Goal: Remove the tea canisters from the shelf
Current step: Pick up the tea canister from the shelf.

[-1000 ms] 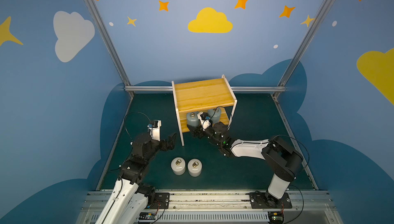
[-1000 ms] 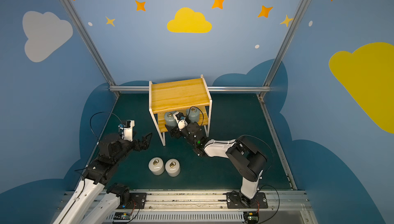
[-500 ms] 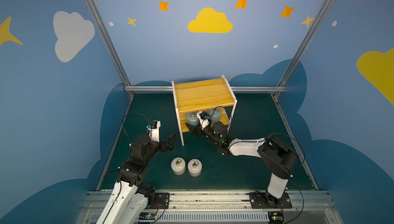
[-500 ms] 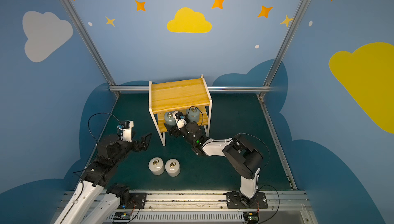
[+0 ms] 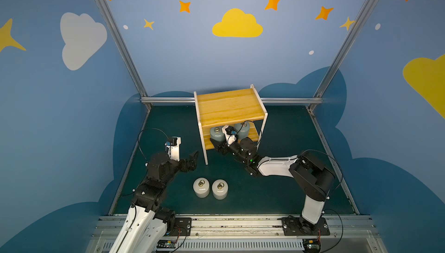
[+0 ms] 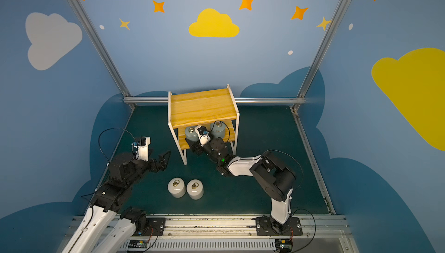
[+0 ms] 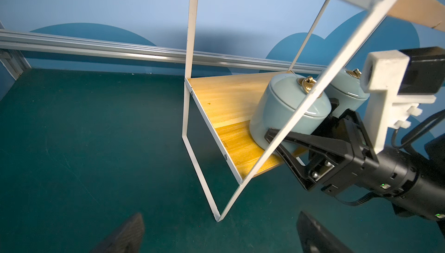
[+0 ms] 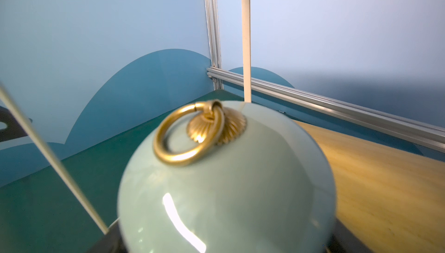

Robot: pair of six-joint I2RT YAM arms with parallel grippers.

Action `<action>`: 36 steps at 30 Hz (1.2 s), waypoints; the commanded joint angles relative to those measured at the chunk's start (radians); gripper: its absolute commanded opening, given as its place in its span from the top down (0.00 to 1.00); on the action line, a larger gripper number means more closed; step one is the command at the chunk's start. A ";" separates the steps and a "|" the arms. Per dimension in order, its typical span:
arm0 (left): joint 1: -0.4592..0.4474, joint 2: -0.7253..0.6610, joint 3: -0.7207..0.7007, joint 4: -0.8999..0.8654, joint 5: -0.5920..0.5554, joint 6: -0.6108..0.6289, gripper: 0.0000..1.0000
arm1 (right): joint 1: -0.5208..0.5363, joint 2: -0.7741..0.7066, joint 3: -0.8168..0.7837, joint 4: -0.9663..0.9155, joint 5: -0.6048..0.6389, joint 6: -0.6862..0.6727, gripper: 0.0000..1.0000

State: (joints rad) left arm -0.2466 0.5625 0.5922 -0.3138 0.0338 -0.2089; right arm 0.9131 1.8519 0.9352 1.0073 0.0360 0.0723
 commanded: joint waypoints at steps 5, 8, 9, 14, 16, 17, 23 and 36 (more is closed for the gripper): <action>0.005 -0.006 -0.005 -0.013 0.005 0.006 0.00 | 0.005 0.006 -0.022 0.003 -0.024 0.033 0.29; 0.004 -0.006 -0.003 -0.013 0.005 0.006 0.00 | 0.006 -0.012 -0.040 0.004 -0.029 0.031 0.29; 0.004 -0.005 -0.003 -0.014 0.005 0.006 0.00 | 0.006 -0.019 -0.047 0.004 -0.029 0.028 0.29; 0.004 -0.007 -0.003 -0.011 0.006 0.006 0.00 | 0.007 -0.063 -0.085 0.004 -0.036 0.020 0.29; 0.004 -0.006 -0.002 -0.010 0.008 0.005 0.00 | 0.009 -0.082 -0.101 0.001 -0.036 0.015 0.29; 0.005 -0.006 -0.001 -0.011 0.009 0.005 0.00 | 0.009 -0.094 -0.111 -0.001 -0.036 0.012 0.29; 0.005 -0.008 -0.003 -0.010 0.008 0.003 0.00 | 0.009 -0.164 -0.160 -0.020 -0.043 0.000 0.29; 0.004 -0.023 -0.005 -0.017 0.016 0.001 0.00 | 0.018 -0.325 -0.303 -0.064 -0.033 -0.028 0.30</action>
State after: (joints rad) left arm -0.2466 0.5499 0.5922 -0.3145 0.0345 -0.2092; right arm 0.9215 1.5780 0.6571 0.9649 -0.0006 0.0490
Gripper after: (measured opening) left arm 0.999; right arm 0.798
